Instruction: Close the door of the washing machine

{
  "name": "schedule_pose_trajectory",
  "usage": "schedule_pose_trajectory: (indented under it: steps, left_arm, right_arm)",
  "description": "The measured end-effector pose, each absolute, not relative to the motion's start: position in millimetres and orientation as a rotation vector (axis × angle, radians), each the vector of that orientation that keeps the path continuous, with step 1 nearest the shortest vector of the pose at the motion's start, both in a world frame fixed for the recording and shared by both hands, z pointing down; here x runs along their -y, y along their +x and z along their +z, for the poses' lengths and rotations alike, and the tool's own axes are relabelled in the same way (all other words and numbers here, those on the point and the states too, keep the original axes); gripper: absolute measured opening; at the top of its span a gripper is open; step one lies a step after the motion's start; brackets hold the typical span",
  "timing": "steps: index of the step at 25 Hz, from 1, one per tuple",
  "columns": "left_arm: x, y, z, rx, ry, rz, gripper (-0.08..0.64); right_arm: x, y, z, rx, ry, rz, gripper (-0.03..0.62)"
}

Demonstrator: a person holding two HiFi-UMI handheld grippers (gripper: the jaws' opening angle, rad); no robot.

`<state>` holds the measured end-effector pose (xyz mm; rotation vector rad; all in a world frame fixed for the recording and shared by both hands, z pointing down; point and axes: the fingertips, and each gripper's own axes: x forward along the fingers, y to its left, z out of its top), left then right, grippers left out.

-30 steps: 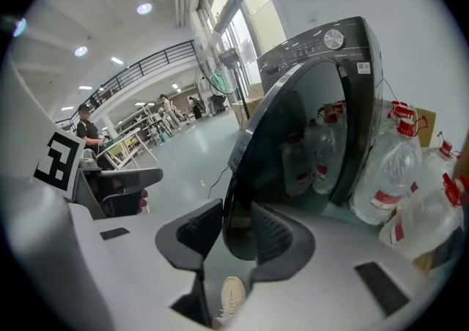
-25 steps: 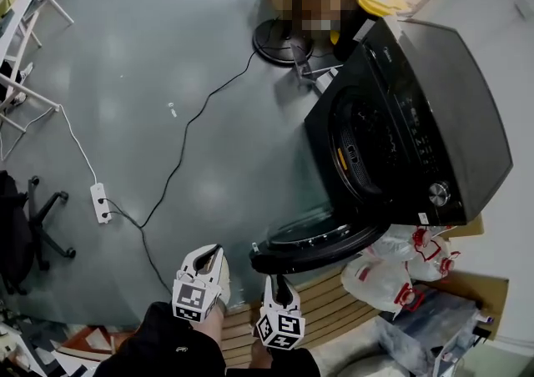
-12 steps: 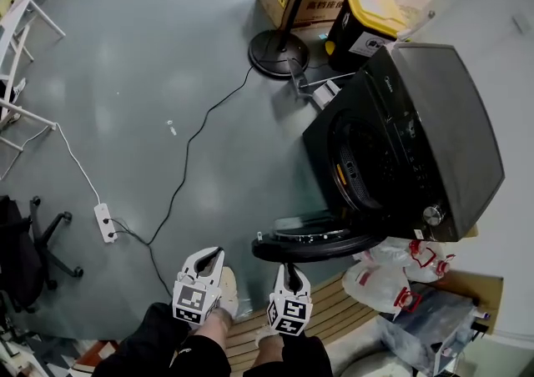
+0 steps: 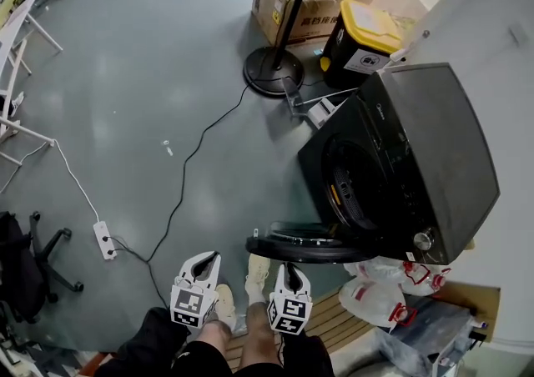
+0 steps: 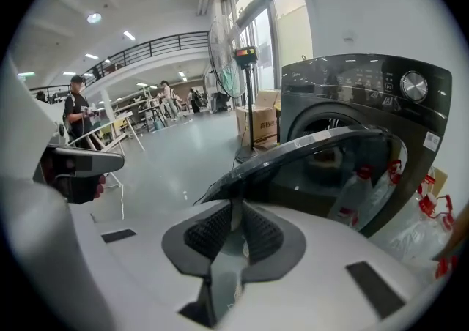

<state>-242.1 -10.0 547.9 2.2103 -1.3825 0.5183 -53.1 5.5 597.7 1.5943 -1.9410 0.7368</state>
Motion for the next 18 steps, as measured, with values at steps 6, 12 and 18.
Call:
schedule_pose_trajectory:
  steps: [6,12,18]
  left_arm:
    - [51,-228,550,1.385,2.202,0.516,0.025]
    - [87,-207,547,1.358,2.211,0.522,0.025]
    - [121,-189,546,1.345,2.21,0.529,0.025]
  right_arm:
    - [29,-42,601,1.94,1.574,0.746,0.06]
    - [63,-32,594,1.943,1.565,0.765,0.043]
    - [95,-24,596,1.941,1.553,0.781,0.034]
